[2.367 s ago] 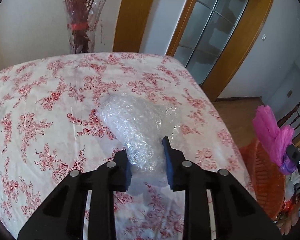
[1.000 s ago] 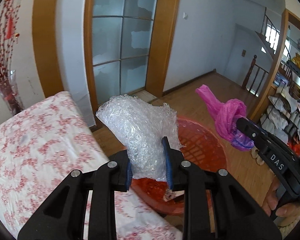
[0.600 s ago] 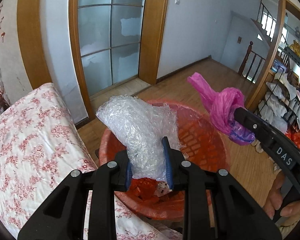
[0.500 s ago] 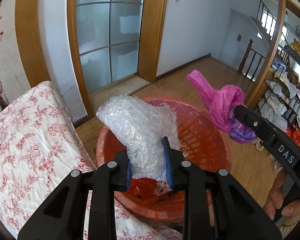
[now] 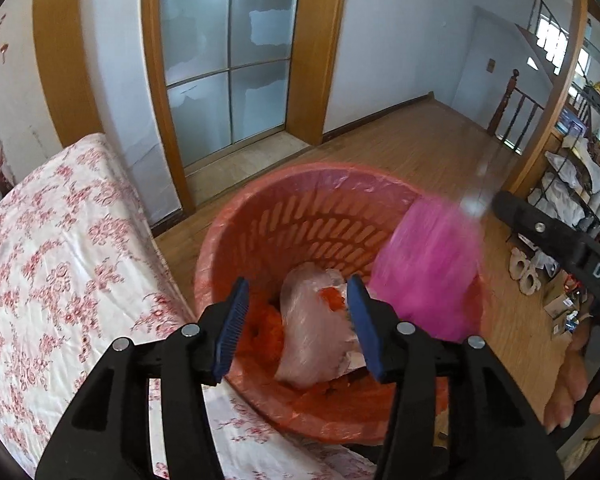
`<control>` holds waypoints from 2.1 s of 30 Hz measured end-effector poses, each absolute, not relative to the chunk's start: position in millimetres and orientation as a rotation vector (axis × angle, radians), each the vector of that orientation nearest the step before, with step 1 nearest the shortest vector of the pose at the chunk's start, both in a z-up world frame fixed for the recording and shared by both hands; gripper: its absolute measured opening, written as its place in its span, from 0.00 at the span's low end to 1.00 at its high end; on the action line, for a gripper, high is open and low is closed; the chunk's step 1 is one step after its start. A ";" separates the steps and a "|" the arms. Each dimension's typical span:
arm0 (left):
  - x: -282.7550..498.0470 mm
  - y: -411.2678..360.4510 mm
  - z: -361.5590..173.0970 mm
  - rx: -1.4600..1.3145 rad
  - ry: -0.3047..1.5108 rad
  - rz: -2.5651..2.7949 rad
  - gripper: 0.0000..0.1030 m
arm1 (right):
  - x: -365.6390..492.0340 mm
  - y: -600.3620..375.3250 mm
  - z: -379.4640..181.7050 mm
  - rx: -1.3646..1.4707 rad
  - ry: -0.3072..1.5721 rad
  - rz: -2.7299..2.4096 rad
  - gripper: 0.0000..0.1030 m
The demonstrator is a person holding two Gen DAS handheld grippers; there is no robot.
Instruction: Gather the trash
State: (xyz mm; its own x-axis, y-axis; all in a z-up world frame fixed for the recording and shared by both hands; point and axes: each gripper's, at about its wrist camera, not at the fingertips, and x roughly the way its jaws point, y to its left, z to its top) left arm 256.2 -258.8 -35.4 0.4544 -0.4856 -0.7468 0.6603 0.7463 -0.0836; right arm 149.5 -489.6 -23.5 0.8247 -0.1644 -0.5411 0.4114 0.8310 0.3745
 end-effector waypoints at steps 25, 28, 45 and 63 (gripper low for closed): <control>141.0 -84.7 34.7 0.088 0.570 -0.364 0.96 | 40.0 -338.3 44.8 0.115 0.381 -0.488 0.96; 119.5 -66.9 33.3 0.067 0.549 -0.318 0.97 | 23.3 -314.5 42.7 0.032 0.369 -0.532 0.96; 17.8 -7.9 26.9 0.040 0.433 -0.034 0.98 | -61.3 -239.3 35.5 0.023 0.374 -0.403 0.96; -26.2 17.7 9.7 0.023 0.439 -0.005 0.98 | -94.5 -223.6 27.8 0.056 0.404 -0.428 0.96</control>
State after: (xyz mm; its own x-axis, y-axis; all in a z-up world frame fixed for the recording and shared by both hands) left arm -26.2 17.7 9.7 0.9052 0.0000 -0.4249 0.0099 0.9997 0.0211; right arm -94.5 -223.6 27.8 0.8319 -0.3926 -0.3922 0.4145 0.9095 -0.0312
